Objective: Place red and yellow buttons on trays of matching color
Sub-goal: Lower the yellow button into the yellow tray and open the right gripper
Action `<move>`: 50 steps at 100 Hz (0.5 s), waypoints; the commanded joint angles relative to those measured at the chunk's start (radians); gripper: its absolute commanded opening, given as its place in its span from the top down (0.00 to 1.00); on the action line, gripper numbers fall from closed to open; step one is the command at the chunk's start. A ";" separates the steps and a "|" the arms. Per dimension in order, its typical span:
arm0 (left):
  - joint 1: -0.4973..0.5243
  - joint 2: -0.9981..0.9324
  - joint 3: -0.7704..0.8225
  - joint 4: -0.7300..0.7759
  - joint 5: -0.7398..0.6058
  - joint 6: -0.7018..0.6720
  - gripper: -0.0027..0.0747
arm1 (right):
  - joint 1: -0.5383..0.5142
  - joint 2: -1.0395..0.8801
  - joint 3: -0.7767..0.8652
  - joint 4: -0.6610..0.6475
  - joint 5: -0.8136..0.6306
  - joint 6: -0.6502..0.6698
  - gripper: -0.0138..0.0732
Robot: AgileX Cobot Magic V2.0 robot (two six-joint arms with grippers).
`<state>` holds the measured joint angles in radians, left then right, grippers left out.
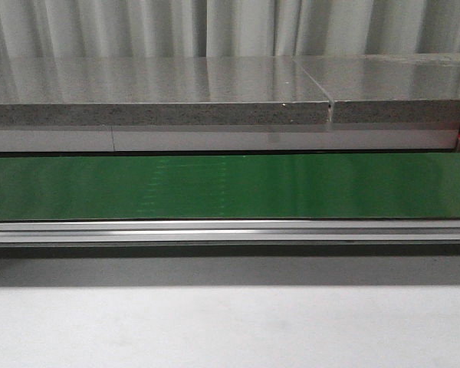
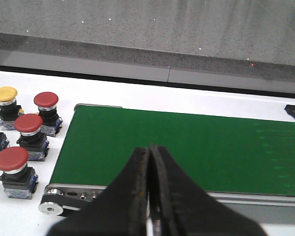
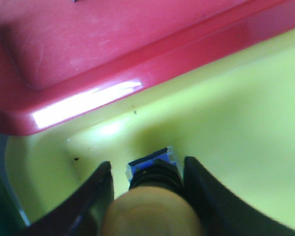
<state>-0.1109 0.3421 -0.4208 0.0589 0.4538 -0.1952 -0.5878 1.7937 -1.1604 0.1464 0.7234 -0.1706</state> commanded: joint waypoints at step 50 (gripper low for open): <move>-0.007 0.007 -0.029 -0.001 -0.075 0.001 0.99 | -0.004 -0.141 -0.021 0.050 -0.116 -0.003 0.16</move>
<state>-0.1109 0.3421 -0.4208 0.0589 0.4538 -0.1952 -0.5878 1.7467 -1.1604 0.1734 0.6670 -0.1706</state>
